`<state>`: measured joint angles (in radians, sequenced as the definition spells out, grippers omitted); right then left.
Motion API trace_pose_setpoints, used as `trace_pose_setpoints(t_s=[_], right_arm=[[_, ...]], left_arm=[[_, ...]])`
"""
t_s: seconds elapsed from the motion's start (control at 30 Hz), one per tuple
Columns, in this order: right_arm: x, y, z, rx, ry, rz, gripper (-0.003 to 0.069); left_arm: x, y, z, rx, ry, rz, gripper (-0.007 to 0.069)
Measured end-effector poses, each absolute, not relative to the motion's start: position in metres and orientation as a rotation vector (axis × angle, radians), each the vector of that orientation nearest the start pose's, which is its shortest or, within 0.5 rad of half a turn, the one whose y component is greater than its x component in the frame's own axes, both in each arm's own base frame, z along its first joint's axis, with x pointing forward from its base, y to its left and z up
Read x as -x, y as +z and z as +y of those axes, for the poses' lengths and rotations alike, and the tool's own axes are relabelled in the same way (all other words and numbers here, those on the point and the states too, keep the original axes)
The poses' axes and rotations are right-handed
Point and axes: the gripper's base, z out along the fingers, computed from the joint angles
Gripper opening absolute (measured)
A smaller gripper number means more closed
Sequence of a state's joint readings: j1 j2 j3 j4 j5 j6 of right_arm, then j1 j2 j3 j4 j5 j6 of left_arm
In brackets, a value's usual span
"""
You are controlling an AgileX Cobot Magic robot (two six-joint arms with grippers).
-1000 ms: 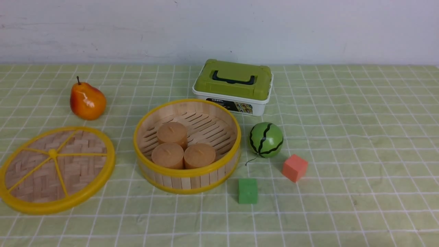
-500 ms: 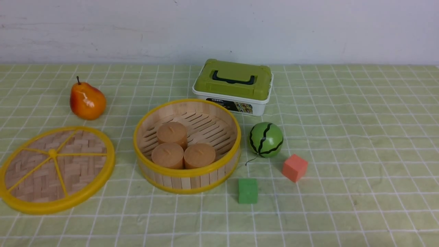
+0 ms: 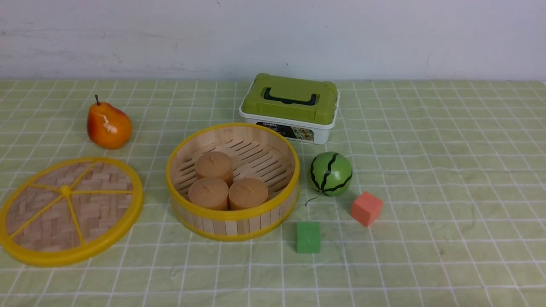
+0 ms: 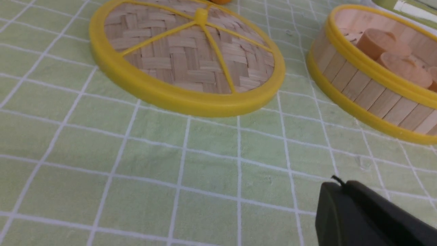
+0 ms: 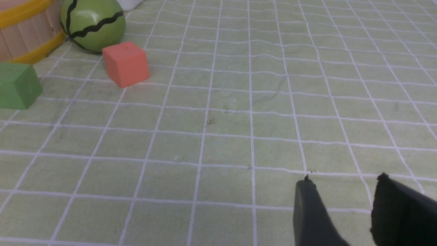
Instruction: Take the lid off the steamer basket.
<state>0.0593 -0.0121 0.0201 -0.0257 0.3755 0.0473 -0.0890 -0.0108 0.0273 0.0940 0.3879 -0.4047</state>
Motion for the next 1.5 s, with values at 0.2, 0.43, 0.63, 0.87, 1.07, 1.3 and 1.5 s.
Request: trace_pose_setpoints(t_s=[0.2, 0.43, 0.63, 0.87, 1.07, 1.3, 1.5], right_arm=[[-0.0523, 0.1733, 0.0022, 0.027, 0.048, 1.867, 0.0241], [-0.0523, 0.1733, 0.0022, 0.027, 0.048, 1.867, 0.0241], [-0.0523, 0.1733, 0.0022, 0.027, 0.048, 1.867, 0.0241], [-0.0523, 0.1733, 0.0022, 0.027, 0.048, 1.867, 0.0241], [-0.0523, 0.1733, 0.0022, 0.027, 0.048, 1.867, 0.0241], [-0.0523, 0.1733, 0.0022, 0.027, 0.048, 1.867, 0.0241], [-0.0523, 0.1733, 0.0022, 0.027, 0.048, 1.867, 0.0241]], left_arm=[[-0.0520, 0.1684, -0.0015, 0.102, -0.145, 1.897, -0.0013], [-0.0520, 0.1683, -0.0017, 0.072, -0.126, 1.900, -0.0013], [-0.0519, 0.1682, -0.0018, 0.068, -0.125, 1.900, -0.0013], [-0.0519, 0.1682, -0.0019, 0.067, -0.125, 1.900, -0.0012], [-0.0519, 0.1682, -0.0019, 0.067, -0.125, 1.900, -0.0008], [-0.0519, 0.1682, -0.0019, 0.067, -0.125, 1.900, -0.0001], [-0.0519, 0.1682, -0.0019, 0.068, -0.126, 1.900, 0.0002]])
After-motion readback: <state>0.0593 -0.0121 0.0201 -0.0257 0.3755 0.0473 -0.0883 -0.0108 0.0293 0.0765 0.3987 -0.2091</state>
